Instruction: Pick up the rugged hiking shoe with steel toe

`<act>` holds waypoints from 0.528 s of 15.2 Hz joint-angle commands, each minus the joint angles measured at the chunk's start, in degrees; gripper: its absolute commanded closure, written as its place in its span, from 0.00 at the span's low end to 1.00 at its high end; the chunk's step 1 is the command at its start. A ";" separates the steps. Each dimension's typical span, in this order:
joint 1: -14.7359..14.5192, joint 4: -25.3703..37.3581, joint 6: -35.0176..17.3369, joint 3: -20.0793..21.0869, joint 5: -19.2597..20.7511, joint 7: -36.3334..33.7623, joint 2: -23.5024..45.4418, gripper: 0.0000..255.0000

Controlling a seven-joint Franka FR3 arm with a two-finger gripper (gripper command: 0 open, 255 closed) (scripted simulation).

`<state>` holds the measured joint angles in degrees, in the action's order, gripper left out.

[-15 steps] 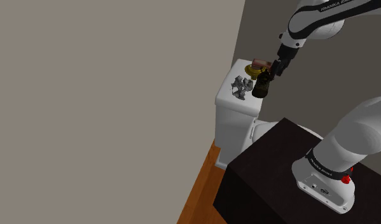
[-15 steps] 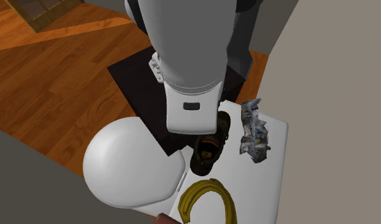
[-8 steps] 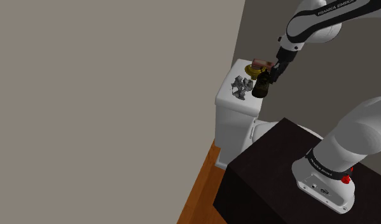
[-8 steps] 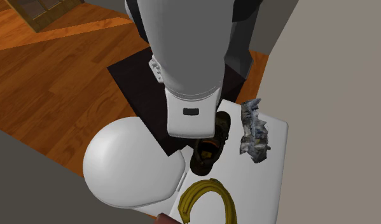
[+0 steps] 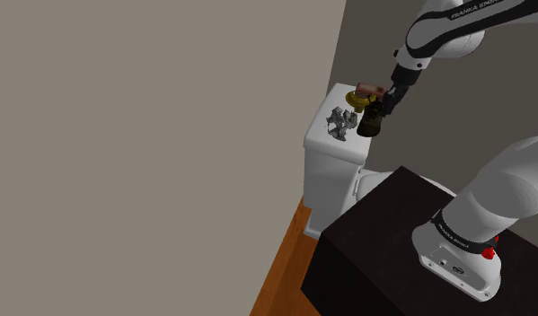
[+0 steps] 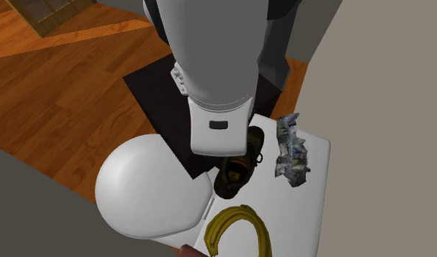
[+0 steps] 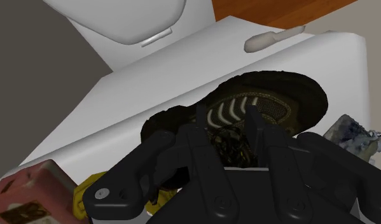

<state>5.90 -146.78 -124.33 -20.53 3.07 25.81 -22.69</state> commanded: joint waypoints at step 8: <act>0.19 4.51 7.47 1.09 0.36 -1.05 -3.08 1.00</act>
<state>6.14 -142.89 -117.72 -19.63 3.45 24.95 -25.49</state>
